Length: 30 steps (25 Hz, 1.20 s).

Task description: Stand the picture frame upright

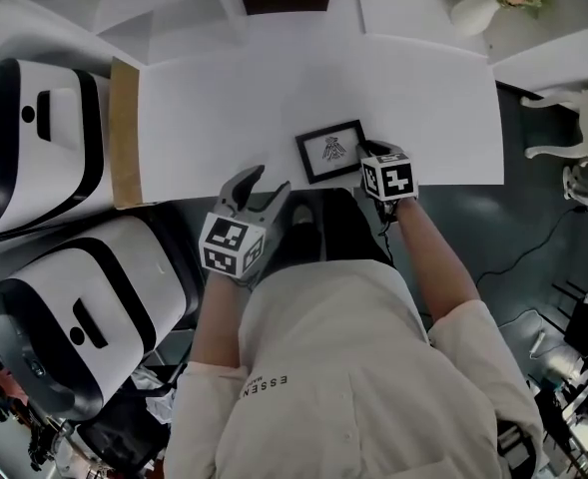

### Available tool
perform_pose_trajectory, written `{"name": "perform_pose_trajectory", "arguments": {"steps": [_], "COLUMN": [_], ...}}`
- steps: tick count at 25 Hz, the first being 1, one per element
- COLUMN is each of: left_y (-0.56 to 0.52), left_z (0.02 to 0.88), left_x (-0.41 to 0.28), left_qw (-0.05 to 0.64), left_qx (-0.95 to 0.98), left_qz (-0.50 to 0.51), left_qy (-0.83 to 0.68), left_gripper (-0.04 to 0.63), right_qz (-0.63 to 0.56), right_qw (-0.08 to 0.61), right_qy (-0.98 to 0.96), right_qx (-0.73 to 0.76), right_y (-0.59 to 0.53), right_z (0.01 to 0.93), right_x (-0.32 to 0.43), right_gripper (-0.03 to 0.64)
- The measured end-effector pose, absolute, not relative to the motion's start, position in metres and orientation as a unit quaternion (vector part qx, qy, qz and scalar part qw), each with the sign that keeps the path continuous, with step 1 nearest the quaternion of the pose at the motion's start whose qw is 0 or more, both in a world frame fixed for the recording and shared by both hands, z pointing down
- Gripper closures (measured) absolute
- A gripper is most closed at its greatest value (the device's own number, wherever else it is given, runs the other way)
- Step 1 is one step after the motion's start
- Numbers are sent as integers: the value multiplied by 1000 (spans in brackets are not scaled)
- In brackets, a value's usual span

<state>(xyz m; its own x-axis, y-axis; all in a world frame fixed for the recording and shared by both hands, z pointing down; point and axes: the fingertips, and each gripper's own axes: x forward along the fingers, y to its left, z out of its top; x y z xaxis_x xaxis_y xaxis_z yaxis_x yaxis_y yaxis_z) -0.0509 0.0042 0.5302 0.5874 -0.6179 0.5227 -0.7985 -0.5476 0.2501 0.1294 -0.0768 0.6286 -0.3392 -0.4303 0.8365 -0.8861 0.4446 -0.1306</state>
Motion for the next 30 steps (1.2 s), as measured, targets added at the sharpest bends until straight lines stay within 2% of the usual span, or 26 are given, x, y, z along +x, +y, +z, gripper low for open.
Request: {"name": "perform_pose_trajectory", "arguments": {"steps": [6,16,22,28,30], "left_y": [22,50,66,57,52], "left_z": [541,570,598,616,622], "left_x": [-53,-3,29,45,49], "left_qw": [253,312,399,551,581], "left_qx": [857,847,819,740,717], "left_qz": [184,173,146,-14,-53], "left_qy": [-408,-394,-386,-387,-383], "left_gripper": [383,383,383,387,387], "right_qz": [305,293,277,275,276], "right_qw": [379,385,390,388,389], "right_qy": [-755,-775,-789,-793,-794], "right_qx": [440,405,386,380,378], "right_y": [-57,-37,-32,-26,-24], "right_z": [629,628,628,627,627], "right_x": [137,152,163,170,172], "right_gripper": [531,532,531,531,531]}}
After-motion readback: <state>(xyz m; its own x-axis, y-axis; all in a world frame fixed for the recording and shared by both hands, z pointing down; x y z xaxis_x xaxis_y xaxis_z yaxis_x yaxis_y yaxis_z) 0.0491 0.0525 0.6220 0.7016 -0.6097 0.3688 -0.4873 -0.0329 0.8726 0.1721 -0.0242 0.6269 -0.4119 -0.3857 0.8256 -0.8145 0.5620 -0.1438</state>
